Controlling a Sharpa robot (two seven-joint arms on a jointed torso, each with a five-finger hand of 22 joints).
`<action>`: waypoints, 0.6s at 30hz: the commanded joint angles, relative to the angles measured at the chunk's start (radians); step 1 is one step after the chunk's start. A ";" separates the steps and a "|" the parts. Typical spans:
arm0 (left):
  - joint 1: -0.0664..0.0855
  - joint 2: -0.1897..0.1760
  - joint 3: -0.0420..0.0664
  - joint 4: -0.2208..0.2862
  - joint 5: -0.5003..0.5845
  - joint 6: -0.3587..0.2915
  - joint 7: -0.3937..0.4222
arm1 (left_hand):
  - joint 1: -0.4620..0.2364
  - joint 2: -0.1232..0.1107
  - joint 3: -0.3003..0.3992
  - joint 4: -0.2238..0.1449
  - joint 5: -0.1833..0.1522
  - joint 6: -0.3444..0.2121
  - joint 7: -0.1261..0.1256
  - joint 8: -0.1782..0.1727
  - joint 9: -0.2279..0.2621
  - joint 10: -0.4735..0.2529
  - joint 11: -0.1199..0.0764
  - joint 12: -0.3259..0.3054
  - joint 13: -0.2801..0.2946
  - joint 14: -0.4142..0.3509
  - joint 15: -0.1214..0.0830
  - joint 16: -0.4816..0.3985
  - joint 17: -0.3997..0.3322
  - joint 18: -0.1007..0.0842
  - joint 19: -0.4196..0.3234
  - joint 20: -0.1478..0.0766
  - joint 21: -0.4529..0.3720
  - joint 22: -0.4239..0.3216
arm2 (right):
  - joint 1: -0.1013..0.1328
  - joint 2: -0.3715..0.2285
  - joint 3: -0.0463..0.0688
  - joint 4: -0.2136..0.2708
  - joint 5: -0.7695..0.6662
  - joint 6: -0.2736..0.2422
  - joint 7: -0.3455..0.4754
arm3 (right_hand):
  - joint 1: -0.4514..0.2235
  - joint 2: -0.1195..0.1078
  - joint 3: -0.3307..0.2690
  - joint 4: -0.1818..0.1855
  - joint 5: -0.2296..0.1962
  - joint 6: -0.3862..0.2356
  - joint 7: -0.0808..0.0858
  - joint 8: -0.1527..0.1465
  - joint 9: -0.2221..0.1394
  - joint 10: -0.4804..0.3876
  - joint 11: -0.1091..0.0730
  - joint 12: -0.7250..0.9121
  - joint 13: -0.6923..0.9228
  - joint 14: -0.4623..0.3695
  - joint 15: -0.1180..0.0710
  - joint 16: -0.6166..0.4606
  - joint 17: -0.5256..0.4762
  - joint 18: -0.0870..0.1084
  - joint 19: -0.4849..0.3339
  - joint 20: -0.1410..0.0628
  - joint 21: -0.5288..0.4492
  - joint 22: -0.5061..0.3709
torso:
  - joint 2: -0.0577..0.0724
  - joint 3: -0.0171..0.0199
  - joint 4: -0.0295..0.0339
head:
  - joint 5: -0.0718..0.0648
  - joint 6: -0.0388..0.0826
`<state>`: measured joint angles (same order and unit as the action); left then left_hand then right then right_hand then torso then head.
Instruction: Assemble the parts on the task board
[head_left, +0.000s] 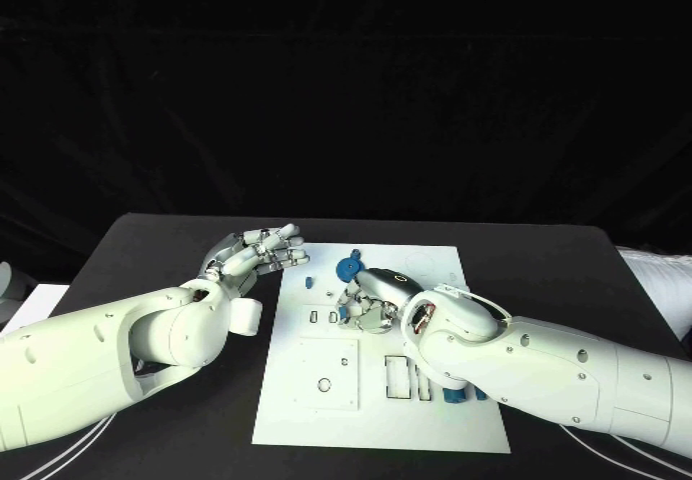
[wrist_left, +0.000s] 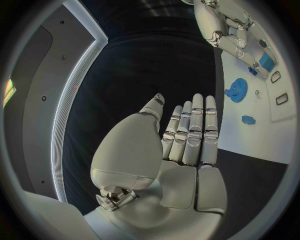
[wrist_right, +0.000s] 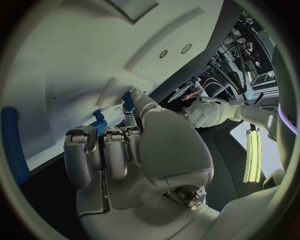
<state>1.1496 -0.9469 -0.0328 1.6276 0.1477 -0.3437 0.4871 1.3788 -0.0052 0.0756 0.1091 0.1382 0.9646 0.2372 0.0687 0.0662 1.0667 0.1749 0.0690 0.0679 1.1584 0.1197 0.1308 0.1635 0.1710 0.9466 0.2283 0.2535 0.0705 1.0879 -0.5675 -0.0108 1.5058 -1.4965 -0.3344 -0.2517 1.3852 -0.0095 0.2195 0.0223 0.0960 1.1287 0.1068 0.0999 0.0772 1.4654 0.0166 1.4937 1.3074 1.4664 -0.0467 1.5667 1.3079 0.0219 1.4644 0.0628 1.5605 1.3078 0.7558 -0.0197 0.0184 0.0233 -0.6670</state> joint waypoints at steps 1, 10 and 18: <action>0.001 0.001 0.001 0.003 0.005 0.011 0.013 | -0.004 0.006 0.001 -0.008 -0.003 0.001 -0.008 0.002 0.001 0.002 -0.004 0.000 0.001 -0.008 0.000 -0.005 0.001 0.013 -0.002 0.003 -0.003 -0.001 | -0.002 0.002 -0.001 0.000 -0.025 0.042 -0.018 | -0.013 0.002 0.002 0.001 0.003 0.012 -0.005 0.000 0.016 0.070 0.003 -0.005 0.220 0.104 -0.002 0.004 0.263 -0.016 0.093 -0.004 -0.003 0.236 | 0.000 -0.0003 0.0002 | 0.001 -0.002; 0.001 0.000 0.001 0.003 0.005 0.010 0.011 | -0.004 0.006 0.001 -0.008 -0.003 0.001 -0.008 0.002 0.001 0.002 -0.004 0.000 0.001 -0.008 0.000 -0.005 0.001 0.013 -0.002 0.003 -0.003 -0.001 | -0.002 -0.001 -0.001 0.000 -0.037 0.062 -0.032 | -0.028 -0.010 -0.001 0.001 -0.001 -0.004 0.002 -0.014 0.012 0.064 0.009 -0.017 0.214 0.104 0.003 0.004 0.263 -0.015 0.091 -0.001 -0.004 0.233 | 0.000 -0.0001 -0.0001 | 0.001 -0.004; 0.001 0.000 0.001 0.003 0.005 0.009 0.011 | -0.003 0.006 0.002 -0.008 -0.003 0.001 -0.007 0.002 0.001 0.002 -0.004 0.000 0.000 -0.008 0.000 -0.006 0.001 0.013 -0.002 0.003 -0.004 -0.001 | -0.002 0.000 -0.001 0.001 -0.057 0.073 -0.045 | -0.048 -0.031 -0.009 0.004 -0.011 -0.039 0.018 -0.036 0.002 0.050 0.022 -0.046 0.199 0.104 0.014 0.004 0.263 -0.014 0.089 0.007 -0.006 0.230 | 0.000 -0.0004 0.0003 | 0.001 -0.005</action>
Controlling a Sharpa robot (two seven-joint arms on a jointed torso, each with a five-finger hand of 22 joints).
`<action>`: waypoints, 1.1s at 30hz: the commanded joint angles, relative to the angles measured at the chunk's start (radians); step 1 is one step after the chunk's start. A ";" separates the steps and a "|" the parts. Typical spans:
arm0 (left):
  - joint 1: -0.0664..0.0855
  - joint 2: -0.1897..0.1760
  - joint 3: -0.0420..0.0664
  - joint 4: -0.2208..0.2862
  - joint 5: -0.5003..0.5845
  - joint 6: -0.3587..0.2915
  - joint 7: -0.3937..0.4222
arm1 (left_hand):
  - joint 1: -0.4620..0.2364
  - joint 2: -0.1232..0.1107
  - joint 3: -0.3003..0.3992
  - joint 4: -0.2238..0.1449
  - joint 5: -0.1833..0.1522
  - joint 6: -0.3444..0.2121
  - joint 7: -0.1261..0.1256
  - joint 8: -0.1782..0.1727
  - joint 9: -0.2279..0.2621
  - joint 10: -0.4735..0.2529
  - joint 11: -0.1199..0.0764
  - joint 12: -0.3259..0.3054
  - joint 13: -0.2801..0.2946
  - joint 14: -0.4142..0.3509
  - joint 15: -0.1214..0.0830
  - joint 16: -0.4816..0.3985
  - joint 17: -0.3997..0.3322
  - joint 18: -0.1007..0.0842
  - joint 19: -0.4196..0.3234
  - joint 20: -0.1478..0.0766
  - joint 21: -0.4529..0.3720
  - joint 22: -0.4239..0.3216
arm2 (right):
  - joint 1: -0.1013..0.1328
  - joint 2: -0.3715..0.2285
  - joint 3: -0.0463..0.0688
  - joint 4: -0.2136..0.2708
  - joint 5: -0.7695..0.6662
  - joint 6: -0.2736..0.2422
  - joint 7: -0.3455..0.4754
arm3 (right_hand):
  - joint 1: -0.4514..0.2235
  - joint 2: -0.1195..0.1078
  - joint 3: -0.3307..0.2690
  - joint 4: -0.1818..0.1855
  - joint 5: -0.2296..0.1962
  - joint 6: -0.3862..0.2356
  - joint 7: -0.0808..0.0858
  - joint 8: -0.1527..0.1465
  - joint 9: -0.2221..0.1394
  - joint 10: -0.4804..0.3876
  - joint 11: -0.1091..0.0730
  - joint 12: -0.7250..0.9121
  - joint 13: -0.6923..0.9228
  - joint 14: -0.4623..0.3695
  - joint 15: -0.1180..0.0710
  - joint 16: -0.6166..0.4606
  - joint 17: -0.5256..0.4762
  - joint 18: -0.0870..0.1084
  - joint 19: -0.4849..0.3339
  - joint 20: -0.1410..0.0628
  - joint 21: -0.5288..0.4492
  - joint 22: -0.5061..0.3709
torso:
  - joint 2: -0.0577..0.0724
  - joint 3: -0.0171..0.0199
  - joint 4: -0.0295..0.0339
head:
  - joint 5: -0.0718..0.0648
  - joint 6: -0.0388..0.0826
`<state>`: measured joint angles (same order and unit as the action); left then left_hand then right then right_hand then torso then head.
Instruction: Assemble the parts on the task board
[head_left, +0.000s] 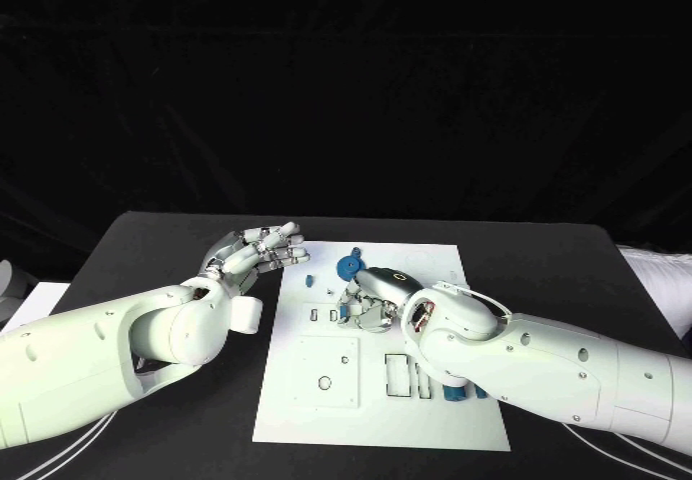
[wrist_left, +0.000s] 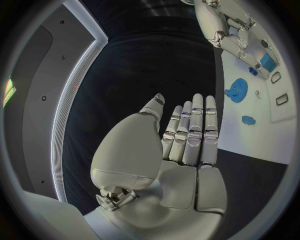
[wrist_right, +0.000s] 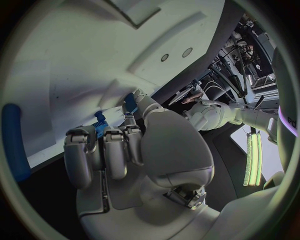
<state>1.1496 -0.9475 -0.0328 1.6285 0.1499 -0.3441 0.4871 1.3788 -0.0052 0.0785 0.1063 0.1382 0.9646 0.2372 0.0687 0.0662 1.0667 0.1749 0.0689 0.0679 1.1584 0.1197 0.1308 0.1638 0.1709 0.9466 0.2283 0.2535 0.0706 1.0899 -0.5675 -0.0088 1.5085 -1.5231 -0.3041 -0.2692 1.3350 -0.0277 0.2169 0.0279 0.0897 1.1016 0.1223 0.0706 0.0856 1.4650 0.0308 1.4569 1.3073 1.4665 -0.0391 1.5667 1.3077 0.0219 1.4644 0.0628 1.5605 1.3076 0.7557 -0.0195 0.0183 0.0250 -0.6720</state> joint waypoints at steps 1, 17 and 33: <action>0.001 0.001 0.001 0.003 0.003 0.009 0.010 | -0.003 0.006 -0.001 -0.005 -0.003 0.001 -0.007 0.002 0.001 0.002 -0.004 0.000 0.000 -0.008 0.000 -0.006 0.001 0.013 -0.002 0.003 -0.004 -0.001 | -0.004 -0.001 -0.003 -0.002 -0.033 0.044 -0.028 | 0.001 -0.015 -0.007 -0.001 -0.006 -0.018 0.005 -0.008 -0.008 0.048 0.010 -0.014 0.197 0.104 0.007 0.004 0.263 -0.014 0.089 0.009 -0.006 0.230 | 0.000 -0.0006 0.0004 | 0.000 0.000; 0.001 0.001 0.001 0.001 0.003 0.012 0.007 | -0.003 0.006 -0.001 -0.005 -0.003 0.001 -0.007 0.002 0.001 0.002 -0.004 0.000 0.000 -0.008 0.000 -0.006 0.001 0.013 -0.002 0.003 -0.004 -0.001 | -0.003 0.000 -0.003 0.000 -0.062 0.014 -0.024 | -0.023 -0.046 -0.024 0.008 -0.037 -0.073 0.022 -0.009 -0.016 0.030 0.027 -0.048 0.179 0.104 0.024 0.004 0.263 -0.014 0.088 0.026 -0.007 0.228 | 0.000 -0.0005 0.0005 | -0.003 0.000; 0.001 0.004 0.001 -0.004 -0.001 0.019 -0.005 | -0.005 0.010 0.006 -0.012 -0.004 0.023 -0.025 0.007 0.002 0.030 -0.025 0.005 0.001 0.099 -0.033 0.046 0.039 0.015 0.075 -0.028 0.040 0.017 | -0.004 -0.017 -0.003 0.030 -0.030 -0.193 0.113 | -0.061 -0.073 -0.089 0.052 -0.037 -0.107 0.026 -0.009 -0.016 0.020 0.032 -0.067 0.168 0.104 0.028 0.004 0.263 -0.013 0.086 0.031 -0.009 0.224 | 0.000 0.0007 0.0017 | -0.003 0.002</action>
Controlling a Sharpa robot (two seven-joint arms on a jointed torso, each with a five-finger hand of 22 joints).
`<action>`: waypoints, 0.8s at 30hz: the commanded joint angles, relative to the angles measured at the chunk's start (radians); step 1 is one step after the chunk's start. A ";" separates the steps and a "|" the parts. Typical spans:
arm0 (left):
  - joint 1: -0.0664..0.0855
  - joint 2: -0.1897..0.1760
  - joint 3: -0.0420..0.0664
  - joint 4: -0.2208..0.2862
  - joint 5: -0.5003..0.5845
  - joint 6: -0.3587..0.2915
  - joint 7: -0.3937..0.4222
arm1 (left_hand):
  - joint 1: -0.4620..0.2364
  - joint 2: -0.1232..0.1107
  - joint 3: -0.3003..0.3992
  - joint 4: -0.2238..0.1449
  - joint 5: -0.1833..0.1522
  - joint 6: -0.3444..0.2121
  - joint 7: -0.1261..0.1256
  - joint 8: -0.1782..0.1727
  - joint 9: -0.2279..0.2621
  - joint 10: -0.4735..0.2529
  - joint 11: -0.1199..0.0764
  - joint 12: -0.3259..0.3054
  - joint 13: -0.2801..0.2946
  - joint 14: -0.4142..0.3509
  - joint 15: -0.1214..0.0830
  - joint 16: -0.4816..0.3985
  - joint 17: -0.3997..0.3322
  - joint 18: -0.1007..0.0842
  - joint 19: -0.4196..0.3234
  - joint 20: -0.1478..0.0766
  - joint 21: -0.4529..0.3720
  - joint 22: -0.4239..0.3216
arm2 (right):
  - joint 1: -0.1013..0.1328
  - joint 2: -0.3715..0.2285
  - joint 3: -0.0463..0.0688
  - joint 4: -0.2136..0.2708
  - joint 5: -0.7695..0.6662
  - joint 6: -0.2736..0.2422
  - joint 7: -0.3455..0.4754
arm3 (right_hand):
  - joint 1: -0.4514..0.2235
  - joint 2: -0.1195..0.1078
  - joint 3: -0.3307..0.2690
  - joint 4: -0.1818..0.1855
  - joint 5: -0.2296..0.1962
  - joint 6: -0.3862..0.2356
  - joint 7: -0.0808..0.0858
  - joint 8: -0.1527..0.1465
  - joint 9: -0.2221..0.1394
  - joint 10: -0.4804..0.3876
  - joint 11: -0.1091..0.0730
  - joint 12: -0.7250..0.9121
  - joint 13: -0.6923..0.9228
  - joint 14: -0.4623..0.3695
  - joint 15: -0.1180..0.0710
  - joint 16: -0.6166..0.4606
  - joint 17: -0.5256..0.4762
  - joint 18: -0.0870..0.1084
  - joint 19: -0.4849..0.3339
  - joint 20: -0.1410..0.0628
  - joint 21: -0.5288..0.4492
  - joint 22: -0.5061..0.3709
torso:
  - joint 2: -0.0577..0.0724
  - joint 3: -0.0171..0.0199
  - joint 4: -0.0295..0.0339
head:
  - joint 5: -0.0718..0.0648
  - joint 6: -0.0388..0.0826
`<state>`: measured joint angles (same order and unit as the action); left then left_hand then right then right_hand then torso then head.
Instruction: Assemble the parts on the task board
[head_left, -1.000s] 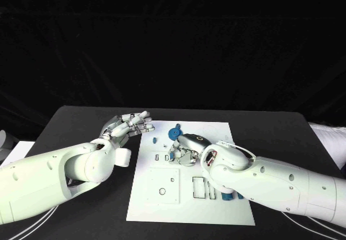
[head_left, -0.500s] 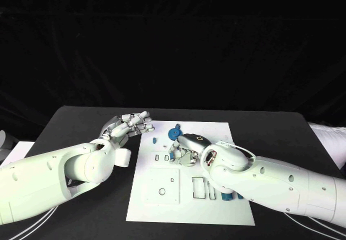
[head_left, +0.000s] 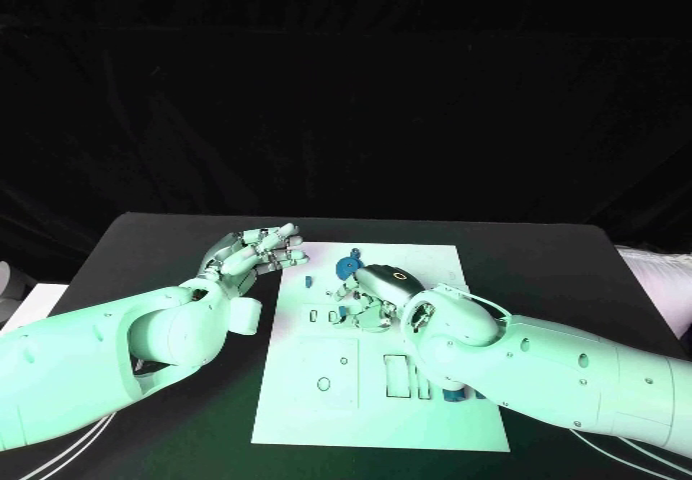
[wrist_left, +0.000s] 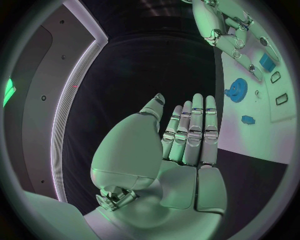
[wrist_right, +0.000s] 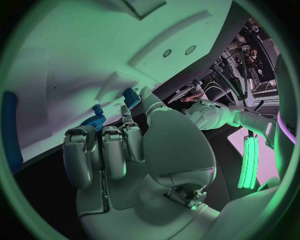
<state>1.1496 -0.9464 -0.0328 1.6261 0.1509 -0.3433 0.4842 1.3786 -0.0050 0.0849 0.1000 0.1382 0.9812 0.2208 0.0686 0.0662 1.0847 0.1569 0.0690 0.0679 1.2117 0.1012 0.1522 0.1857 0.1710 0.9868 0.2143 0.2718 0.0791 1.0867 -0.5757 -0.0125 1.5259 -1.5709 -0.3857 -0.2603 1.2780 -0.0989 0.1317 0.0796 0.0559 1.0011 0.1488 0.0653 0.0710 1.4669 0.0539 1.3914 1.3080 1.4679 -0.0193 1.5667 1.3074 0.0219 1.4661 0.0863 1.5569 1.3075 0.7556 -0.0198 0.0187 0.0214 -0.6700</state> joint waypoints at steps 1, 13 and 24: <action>0.001 0.003 0.001 -0.002 -0.007 0.018 -0.005 | -0.007 0.009 0.000 -0.006 -0.004 0.013 -0.013 0.008 0.002 0.026 -0.013 0.008 0.002 0.078 -0.024 0.043 0.031 0.015 0.059 -0.023 0.036 0.015 | -0.001 -0.015 0.001 0.019 0.033 -0.125 0.137 | -0.003 -0.001 -0.005 0.001 -0.003 -0.008 0.000 -0.004 -0.001 0.017 0.009 -0.002 0.166 0.103 0.008 0.004 0.263 -0.012 0.084 0.007 -0.006 0.224 | 0.000 0.0011 0.0019 | 0.000 0.000; 0.001 0.000 0.001 -0.002 -0.189 0.058 -0.142 | -0.031 -0.017 0.031 0.029 -0.004 0.094 -0.085 0.007 0.003 0.295 -0.108 0.067 0.053 0.307 -0.127 0.884 0.805 0.008 0.307 -0.136 0.287 0.147 | 0.037 -0.172 0.022 0.149 0.287 -0.104 0.413 | 0.001 0.005 -0.025 0.015 0.013 -0.019 0.003 -0.002 0.000 0.009 0.012 -0.017 0.158 0.103 0.012 0.004 0.263 -0.012 0.083 0.010 -0.007 0.223 | -0.003 -0.0004 -0.0026 | 0.010 0.001; 0.038 0.028 0.008 -0.036 -0.545 0.164 -0.633 | -0.148 -0.014 -0.046 0.095 -0.009 0.082 -0.113 0.155 0.091 0.245 -0.140 0.856 0.804 0.359 -0.150 1.419 1.385 -0.083 0.435 -0.160 1.003 0.967 | 0.134 -0.392 0.025 0.245 0.576 -0.044 0.395 | 0.017 0.020 -0.036 0.017 0.031 -0.013 0.002 0.002 0.003 0.008 0.011 -0.018 0.156 0.103 0.012 0.004 0.263 -0.012 0.083 0.011 -0.007 0.222 | -0.031 0.0074 -0.0154 | 0.018 -0.004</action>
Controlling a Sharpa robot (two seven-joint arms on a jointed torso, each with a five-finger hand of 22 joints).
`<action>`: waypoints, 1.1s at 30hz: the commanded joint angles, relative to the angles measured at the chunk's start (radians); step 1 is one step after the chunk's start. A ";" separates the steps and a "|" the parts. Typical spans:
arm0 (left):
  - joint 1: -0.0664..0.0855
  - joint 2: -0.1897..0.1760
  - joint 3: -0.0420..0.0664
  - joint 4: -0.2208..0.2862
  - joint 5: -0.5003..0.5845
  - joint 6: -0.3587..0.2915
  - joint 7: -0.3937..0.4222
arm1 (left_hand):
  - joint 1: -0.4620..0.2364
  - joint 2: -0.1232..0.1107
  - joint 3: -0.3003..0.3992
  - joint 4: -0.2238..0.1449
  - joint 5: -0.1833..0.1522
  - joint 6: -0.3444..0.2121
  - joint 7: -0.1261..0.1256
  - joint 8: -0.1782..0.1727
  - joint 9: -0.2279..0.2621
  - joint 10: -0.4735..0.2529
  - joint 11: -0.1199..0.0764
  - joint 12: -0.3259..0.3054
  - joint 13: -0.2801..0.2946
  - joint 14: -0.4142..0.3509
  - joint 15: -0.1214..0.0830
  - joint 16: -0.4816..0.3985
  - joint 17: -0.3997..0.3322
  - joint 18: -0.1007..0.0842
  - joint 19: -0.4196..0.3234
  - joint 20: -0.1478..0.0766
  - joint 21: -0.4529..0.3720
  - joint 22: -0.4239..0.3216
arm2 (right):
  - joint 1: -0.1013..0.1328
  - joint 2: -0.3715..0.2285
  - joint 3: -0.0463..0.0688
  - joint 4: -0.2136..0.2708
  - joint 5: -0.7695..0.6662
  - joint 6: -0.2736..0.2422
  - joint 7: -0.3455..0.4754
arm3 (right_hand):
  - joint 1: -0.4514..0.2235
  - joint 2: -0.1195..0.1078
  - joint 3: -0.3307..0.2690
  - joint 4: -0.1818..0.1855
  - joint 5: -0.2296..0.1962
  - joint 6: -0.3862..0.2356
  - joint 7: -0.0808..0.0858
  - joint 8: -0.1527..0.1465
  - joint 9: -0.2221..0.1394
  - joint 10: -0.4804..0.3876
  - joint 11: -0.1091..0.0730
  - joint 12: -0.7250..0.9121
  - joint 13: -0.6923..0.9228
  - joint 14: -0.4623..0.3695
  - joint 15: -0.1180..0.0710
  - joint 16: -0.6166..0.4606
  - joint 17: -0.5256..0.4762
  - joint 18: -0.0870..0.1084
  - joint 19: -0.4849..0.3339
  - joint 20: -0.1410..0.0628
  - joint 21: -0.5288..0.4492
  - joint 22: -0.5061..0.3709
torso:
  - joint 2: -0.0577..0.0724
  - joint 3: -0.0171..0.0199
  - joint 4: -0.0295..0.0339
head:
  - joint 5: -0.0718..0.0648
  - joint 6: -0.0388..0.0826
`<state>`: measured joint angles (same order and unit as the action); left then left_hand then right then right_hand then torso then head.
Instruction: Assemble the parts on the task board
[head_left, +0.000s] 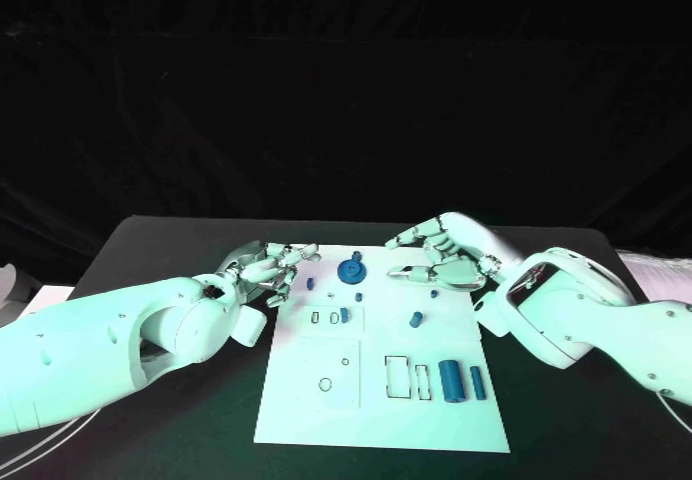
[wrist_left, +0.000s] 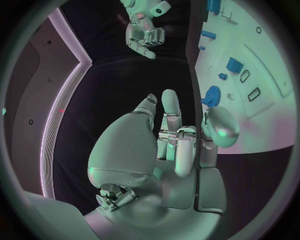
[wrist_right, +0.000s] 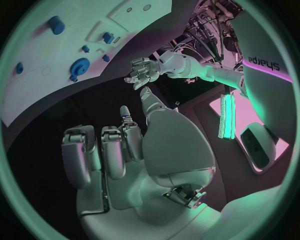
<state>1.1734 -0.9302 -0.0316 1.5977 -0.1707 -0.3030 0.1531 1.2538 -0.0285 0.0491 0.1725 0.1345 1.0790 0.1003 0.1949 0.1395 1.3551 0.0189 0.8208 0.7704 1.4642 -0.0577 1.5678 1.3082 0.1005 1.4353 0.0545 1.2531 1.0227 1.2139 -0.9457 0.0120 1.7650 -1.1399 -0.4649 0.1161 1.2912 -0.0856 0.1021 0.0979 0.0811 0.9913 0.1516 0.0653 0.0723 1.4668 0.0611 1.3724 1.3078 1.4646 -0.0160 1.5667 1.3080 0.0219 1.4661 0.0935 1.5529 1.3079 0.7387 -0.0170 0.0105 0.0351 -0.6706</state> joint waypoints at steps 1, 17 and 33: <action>0.022 0.017 0.009 -0.010 -0.267 0.159 -0.368 | -0.039 0.016 -0.018 0.038 -0.006 -0.021 0.002 0.037 0.023 -0.032 0.000 0.122 0.118 0.107 0.012 0.003 0.263 -0.011 -0.017 -0.001 0.024 0.025 | 0.010 -0.033 0.000 0.006 0.157 0.036 0.015 | 0.005 0.008 -0.007 -0.001 0.006 -0.003 -0.001 0.002 0.002 0.008 0.004 0.000 0.156 0.106 0.008 0.004 0.263 -0.012 0.083 0.004 -0.003 0.222 | -0.017 0.0050 -0.0084 | 0.007 -0.003; 0.134 0.195 0.012 -0.160 -0.727 0.444 -0.783 | -0.082 0.067 -0.207 0.118 -0.043 -0.146 -0.052 0.449 0.343 0.015 -0.038 0.429 0.420 0.107 -0.022 0.003 0.263 -0.039 0.011 -0.022 0.169 0.241 | 0.020 -0.081 0.000 -0.045 0.190 0.032 -0.013 | 0.009 0.013 -0.010 -0.001 0.013 -0.001 -0.001 0.003 0.002 0.008 0.003 -0.001 0.155 0.105 0.008 0.002 0.259 -0.012 0.082 0.004 -0.004 0.220 | -0.047 0.0281 -0.0180 | 0.033 -0.027; 0.141 0.321 -0.004 -0.278 -0.797 0.495 -0.811 | -0.115 0.063 -0.250 0.119 -0.082 -0.165 -0.058 0.493 0.396 0.023 -0.045 0.443 0.433 0.107 -0.026 0.003 0.263 -0.047 0.027 -0.026 0.191 0.285 | 0.018 -0.074 -0.001 -0.065 0.184 0.031 -0.027 | 0.015 0.018 -0.026 0.001 0.040 0.002 -0.002 0.002 0.004 0.008 0.002 -0.001 0.154 0.105 0.007 0.002 0.258 -0.011 0.081 0.003 -0.005 0.219 | -0.043 0.0271 -0.0206 | 0.035 -0.038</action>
<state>1.3137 -0.6166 -0.0355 1.3272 -0.9316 0.1413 -0.6376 1.1497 0.0366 -0.1934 0.2924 0.0568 0.9232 0.0425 0.6835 0.5344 1.3688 -0.0267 1.2608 1.2040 1.4670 -0.0752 1.5677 1.3078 0.0696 1.4561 0.0264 1.4407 1.3058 1.2329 -1.0204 0.0110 1.7018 -0.9545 -0.4447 0.0961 1.3032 -0.0736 0.0814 0.0993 0.1163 0.9913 0.1516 0.0653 0.0748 1.4668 0.0610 1.3725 1.3075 1.4646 -0.0160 1.5667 1.3076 0.0219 1.4661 0.0934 1.5529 1.3074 0.6940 0.0117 -0.0089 0.0714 -0.7072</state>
